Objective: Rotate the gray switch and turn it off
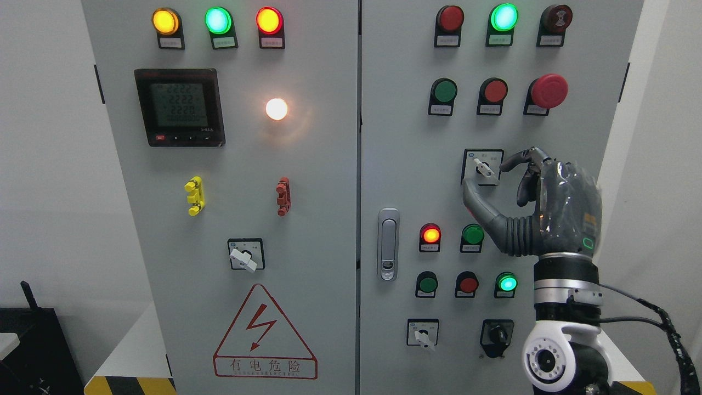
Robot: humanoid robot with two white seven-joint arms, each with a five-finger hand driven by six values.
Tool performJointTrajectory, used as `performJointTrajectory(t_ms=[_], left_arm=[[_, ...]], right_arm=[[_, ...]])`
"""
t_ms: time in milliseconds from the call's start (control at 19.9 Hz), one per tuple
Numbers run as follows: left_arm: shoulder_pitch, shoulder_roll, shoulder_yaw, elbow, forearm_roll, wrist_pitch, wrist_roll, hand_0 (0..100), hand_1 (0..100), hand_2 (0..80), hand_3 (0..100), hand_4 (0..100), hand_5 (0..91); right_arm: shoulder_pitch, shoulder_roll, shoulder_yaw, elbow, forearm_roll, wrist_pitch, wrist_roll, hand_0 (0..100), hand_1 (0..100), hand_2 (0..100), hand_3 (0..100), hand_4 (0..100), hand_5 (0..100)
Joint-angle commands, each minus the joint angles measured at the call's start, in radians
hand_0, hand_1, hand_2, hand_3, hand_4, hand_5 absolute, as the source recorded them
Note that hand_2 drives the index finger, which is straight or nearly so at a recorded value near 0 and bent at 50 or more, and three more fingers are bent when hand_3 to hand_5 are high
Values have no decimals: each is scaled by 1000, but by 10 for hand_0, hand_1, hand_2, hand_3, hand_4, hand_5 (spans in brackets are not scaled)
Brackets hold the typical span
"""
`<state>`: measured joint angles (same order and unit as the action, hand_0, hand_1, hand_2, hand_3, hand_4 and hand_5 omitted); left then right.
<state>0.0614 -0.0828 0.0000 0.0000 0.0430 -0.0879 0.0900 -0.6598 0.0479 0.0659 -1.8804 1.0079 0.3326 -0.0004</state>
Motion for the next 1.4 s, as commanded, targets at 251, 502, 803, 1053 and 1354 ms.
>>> performJointTrajectory(t_ms=[251, 502, 803, 1053, 1354], left_arm=[[0, 0, -2, 14, 0, 0, 2, 120, 389, 0, 0, 0, 0], [0, 0, -2, 14, 0, 0, 2, 120, 389, 0, 0, 0, 0], [0, 0, -2, 14, 0, 0, 4, 120, 389, 0, 0, 0, 0], [0, 0, -2, 14, 0, 0, 2, 120, 389, 0, 0, 0, 0], [0, 0, -2, 14, 0, 0, 4, 120, 389, 0, 0, 0, 0]], right_arm=[[-9, 1, -9, 32, 1, 2, 0, 62, 444, 530, 971, 932, 1000], [-17, 3, -9, 38, 1, 17, 0, 65, 440, 556, 971, 932, 1000], [-31, 4, -9, 57, 1, 17, 0, 87, 433, 571, 972, 931, 1000], [-37, 6, -8, 57, 1, 19, 0, 92, 430, 583, 973, 931, 1000], [-40, 6, -3, 57, 0, 19, 0, 97, 410, 599, 974, 932, 1000]])
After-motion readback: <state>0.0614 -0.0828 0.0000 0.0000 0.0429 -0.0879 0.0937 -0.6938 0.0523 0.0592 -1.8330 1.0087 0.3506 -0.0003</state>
